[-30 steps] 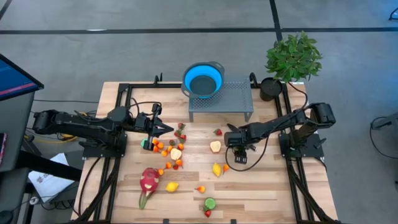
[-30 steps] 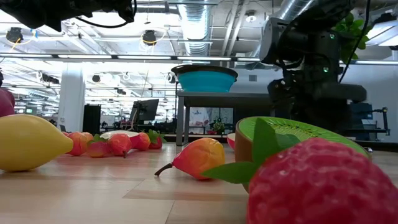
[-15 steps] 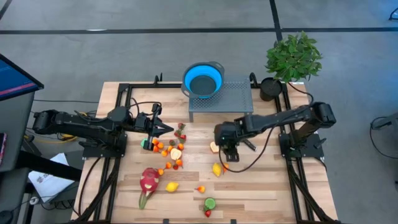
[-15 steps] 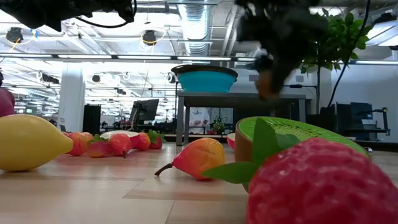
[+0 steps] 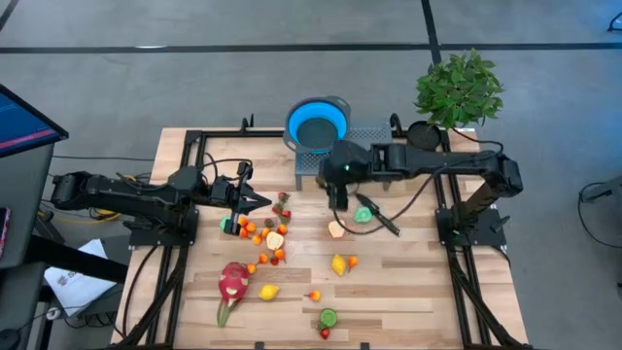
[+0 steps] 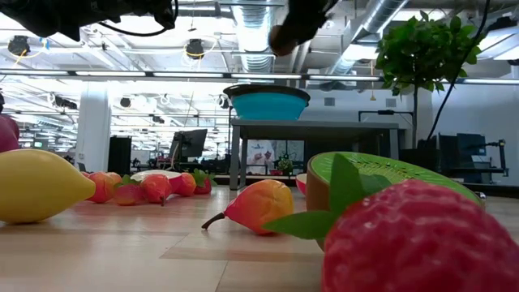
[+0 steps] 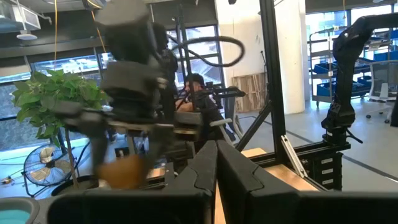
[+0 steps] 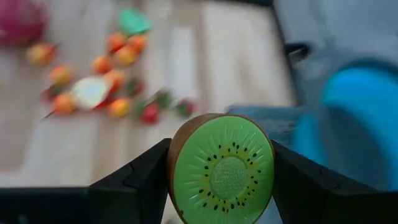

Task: Pick & Place Fruit
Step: Put the top kiwi into the strainer bowl

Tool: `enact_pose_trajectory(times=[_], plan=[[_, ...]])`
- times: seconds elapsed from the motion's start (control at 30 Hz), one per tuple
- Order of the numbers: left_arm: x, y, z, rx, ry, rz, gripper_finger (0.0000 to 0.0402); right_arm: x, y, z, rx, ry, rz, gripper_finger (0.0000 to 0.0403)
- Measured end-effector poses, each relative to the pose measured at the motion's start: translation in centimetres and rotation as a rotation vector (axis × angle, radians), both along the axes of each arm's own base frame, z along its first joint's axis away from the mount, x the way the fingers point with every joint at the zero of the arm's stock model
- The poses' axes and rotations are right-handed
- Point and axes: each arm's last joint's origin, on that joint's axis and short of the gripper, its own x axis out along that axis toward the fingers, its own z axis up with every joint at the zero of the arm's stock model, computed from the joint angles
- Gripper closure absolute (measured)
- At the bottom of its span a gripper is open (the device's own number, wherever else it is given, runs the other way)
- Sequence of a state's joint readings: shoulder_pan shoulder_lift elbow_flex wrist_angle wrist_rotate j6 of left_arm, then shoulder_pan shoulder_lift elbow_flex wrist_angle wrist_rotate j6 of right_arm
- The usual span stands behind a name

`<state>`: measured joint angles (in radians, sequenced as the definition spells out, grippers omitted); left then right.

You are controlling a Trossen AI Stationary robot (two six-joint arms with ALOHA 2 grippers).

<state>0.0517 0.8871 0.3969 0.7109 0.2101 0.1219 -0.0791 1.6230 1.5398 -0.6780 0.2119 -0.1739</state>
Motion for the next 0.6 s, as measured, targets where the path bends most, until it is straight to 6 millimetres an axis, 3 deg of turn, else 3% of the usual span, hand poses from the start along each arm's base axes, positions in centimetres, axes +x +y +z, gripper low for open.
enact_pose_trajectory(times=[0.3, 0.6], plan=[[0.0, 0.0, 0.0, 0.0, 0.0, 0.0, 0.0399, 2.0, -4.2, 0.2, -0.124, -0.17, -0.174, 0.0183], [0.0, 0.0, -0.1, 0.0, 0.012, 0.001, 0.0399, 3.1, -7.1, -3.0, -0.2, -0.054, -0.309, 0.0182]])
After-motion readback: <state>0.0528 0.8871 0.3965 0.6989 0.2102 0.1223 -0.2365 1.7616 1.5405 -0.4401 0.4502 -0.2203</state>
